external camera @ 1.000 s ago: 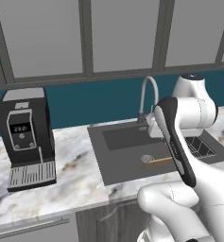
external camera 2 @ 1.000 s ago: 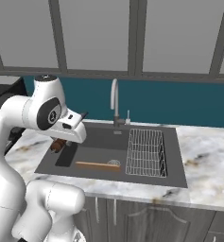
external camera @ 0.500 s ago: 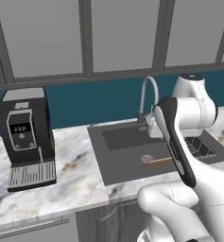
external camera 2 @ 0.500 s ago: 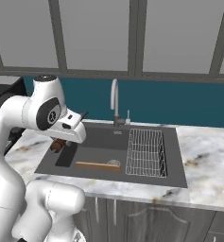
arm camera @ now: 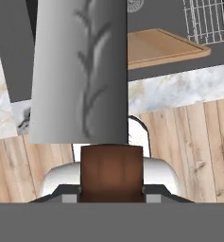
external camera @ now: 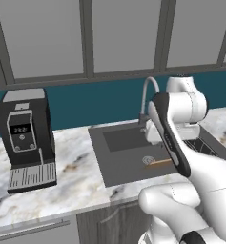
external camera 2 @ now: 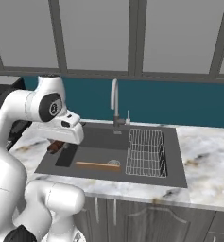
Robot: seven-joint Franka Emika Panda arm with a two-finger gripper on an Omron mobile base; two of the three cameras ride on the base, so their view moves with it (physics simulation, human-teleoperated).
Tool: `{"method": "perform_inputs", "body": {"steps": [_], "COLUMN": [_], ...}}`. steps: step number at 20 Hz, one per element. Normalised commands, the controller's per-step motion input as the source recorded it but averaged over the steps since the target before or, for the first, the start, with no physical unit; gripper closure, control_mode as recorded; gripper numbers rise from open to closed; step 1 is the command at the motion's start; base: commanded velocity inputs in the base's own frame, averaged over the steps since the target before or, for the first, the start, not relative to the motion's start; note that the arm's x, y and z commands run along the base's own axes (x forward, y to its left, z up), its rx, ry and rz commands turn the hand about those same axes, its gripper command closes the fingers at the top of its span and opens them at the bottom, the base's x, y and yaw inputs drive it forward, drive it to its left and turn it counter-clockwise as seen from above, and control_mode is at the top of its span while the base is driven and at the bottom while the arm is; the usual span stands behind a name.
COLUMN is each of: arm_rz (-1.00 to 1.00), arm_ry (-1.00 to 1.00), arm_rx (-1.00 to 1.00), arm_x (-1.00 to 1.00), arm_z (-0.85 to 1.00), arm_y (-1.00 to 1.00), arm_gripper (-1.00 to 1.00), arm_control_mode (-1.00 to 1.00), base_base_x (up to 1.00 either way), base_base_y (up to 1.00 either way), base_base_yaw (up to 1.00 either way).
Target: Move the cutting board and knife to the sink. Then move spray from the cabinet to the counter.
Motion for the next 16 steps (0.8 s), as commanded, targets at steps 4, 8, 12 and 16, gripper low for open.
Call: {"method": "perform_inputs", "body": {"steps": [4,8,12,16], "arm_rz": [0.0,0.0,-0.01,-0.06], "arm_ry": [0.43,0.45,0.45,0.46], "arm_rx": [-0.02,0.0,0.0,0.0], "arm_x": [0.01,0.12,0.32,0.31], "arm_z": [0.0,0.0,0.0,-0.06], "arm_y": [0.25,0.05,-0.02,-0.12], "arm_gripper": [1.0,1.0,1.0,1.0], "arm_control_mode": [-1.0,-1.0,-1.0,-1.0], "base_base_x": [0.0,0.0,0.0,0.0], "base_base_y": [0.0,0.0,0.0,0.0], "base_base_yaw": [0.0,0.0,0.0,0.0]}}
